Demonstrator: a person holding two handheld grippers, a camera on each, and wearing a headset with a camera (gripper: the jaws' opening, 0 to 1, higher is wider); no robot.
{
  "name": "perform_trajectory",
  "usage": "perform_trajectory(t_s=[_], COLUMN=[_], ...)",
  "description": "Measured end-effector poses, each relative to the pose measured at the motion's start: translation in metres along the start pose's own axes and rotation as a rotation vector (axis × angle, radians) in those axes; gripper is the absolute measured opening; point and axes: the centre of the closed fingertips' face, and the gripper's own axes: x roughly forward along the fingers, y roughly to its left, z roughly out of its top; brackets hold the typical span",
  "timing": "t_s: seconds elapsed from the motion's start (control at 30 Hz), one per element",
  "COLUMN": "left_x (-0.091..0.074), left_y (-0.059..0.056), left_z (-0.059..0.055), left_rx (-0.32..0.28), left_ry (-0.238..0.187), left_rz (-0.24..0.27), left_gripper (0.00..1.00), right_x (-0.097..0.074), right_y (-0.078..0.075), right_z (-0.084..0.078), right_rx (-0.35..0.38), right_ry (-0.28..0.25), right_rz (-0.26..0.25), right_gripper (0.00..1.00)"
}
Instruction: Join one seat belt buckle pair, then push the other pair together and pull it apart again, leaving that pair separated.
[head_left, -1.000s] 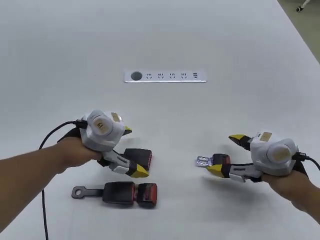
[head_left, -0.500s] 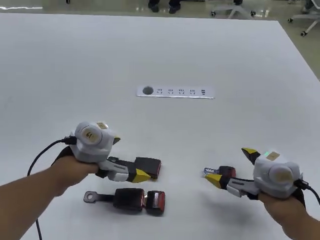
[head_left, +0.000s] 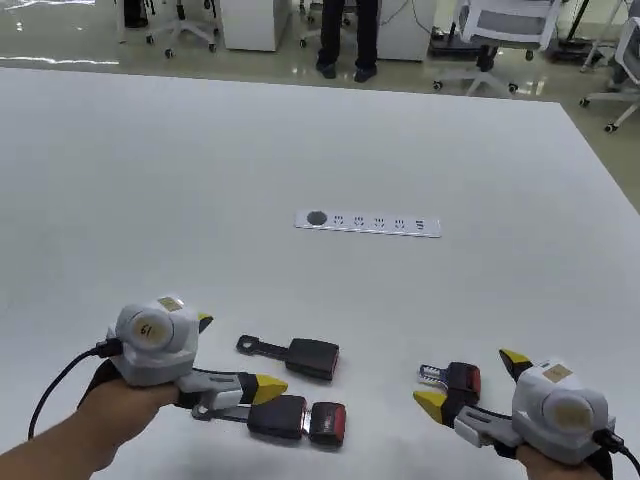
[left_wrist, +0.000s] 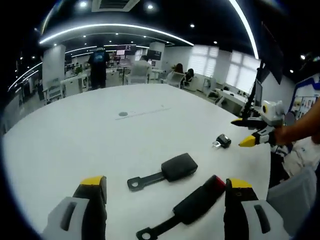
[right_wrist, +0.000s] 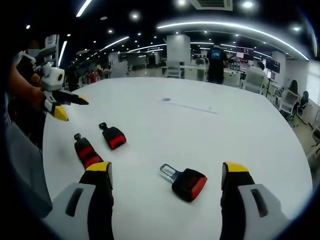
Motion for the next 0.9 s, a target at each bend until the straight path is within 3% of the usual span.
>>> perform_trajectory(t_s=[0.07,0.37,0.53,0.83,0.9], left_x=[-0.009,-0.041,-0.063,-0.088,-0.09], left_y=[0.003,-0.007,-0.019,-0.047,-0.048], left_z=[-0.002,-0.01,-0.01,-0.016,-0.018], left_rx=[-0.005,0.001,-0.006,0.044,0.04], left_ry=[-0.009,-0.048,-0.088,-0.098,-0.098], left_rz=[0.002,-0.007,-0.025,-0.069,-0.068], left_gripper=[1.0,1.0,1.0,1.0,1.0], right_x=[-0.004,-0.032,-0.045,-0.07,-0.079], right_y=[0.004,0.02,0.021,0.022,0.024], right_z=[-0.002,-0.002,-0.005,-0.009,-0.01], right_rx=[0.004,0.009,-0.004,-0.01,0.001], right_ry=[-0.009,-0.049,-0.06,-0.083,-0.09], right_rz=[0.0,-0.012,-0.015,-0.019,-0.028], right_gripper=[0.9,0.91,0.93,0.94,0.94])
